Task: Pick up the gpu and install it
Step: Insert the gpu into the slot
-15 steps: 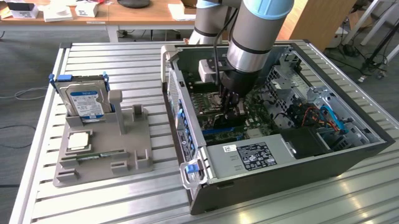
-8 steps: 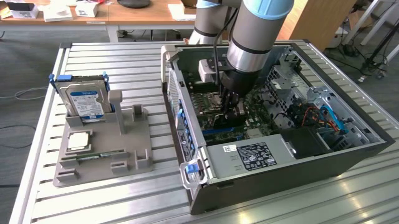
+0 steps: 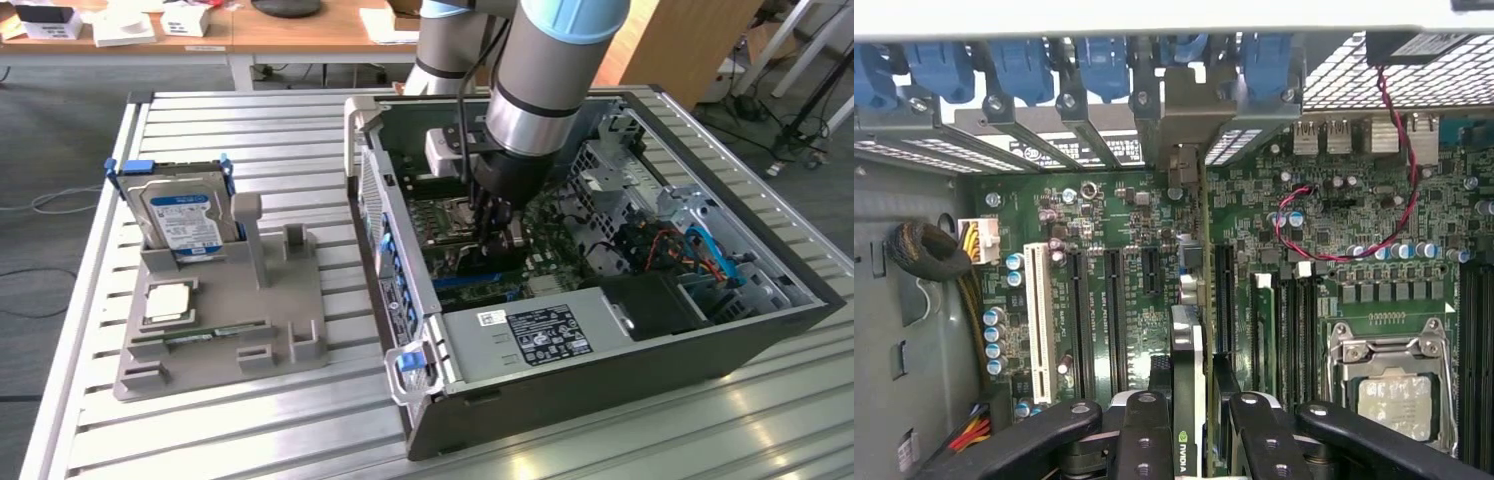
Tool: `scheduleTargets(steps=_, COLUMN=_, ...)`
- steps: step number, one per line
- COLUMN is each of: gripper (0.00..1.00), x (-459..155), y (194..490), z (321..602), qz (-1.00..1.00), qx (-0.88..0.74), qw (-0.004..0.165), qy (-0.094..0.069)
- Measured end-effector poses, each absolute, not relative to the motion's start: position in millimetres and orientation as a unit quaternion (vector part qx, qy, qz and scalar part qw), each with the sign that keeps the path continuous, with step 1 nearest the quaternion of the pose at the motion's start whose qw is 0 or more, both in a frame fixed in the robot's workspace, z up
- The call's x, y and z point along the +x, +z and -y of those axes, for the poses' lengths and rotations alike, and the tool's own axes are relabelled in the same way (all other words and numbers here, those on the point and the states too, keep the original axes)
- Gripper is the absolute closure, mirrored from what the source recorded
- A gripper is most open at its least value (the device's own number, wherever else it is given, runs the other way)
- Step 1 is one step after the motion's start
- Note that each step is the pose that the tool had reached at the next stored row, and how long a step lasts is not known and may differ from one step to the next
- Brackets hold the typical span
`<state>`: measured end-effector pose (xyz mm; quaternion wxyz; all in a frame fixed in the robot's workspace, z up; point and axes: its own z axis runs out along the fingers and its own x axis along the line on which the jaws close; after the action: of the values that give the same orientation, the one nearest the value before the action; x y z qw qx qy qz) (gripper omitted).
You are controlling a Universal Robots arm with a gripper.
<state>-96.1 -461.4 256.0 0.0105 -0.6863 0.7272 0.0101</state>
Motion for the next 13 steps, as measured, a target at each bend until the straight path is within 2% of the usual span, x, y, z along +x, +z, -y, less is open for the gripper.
scheduleTargets(steps=13, gripper=0.73, x=-96.1, y=255.5, z=461.6, qz=-0.727, qx=-0.686, qw=0.010, qy=0.010)
